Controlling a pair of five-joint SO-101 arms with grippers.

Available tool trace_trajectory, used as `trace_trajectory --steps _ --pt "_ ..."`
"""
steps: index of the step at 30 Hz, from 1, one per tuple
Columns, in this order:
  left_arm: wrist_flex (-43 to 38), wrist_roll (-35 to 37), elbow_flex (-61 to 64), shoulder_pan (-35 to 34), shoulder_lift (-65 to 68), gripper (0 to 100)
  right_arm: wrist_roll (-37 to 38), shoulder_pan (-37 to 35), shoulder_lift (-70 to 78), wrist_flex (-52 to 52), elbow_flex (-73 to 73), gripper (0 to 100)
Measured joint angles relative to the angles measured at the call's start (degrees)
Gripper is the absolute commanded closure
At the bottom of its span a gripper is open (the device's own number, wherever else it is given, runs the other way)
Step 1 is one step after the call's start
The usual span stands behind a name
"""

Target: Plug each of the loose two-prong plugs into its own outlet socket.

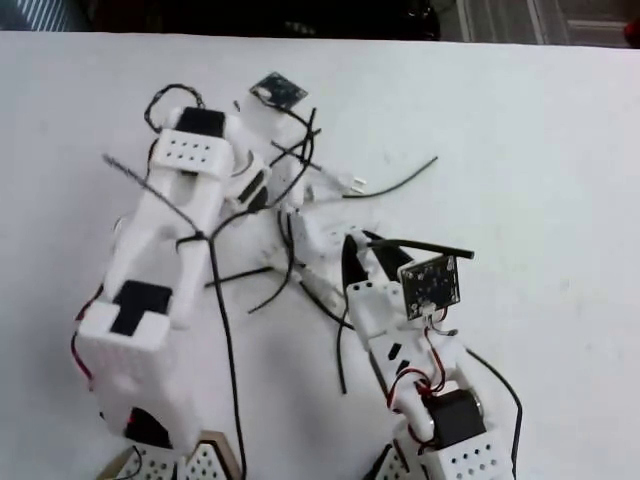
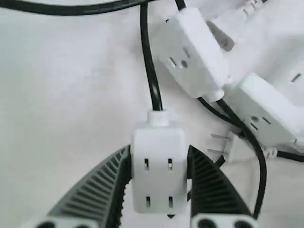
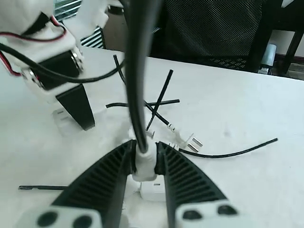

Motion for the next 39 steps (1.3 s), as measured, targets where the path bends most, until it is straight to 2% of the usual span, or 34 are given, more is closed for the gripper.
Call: trace_trajectory --steps 9,21,25,31,34,39 --pt "8.5 -5.8 -0.5 -0.8 -12.7 98 0.0 0.0 0.0 0.0 0.0 98.2" --pt "9.3 -6.8 -0.5 -10.4 -26.0 98 0.0 0.0 0.0 0.0 0.9 98.2" --pt "11.6 -9.5 0.5 -10.7 -29.9 98 0.0 0.0 0.0 0.0 0.9 98.2" --pt "11.5 -10.0 14.0 -4.9 -38.4 98 0.0 0.9 0.0 0.0 0.9 98.2" --pt "6.2 -10.0 25.4 -3.0 -43.3 98 0.0 1.0 0.0 0.0 0.9 98.2" --pt "-7.9 -8.7 46.7 -2.9 -50.1 98 0.0 0.7 0.0 0.0 0.9 98.2"
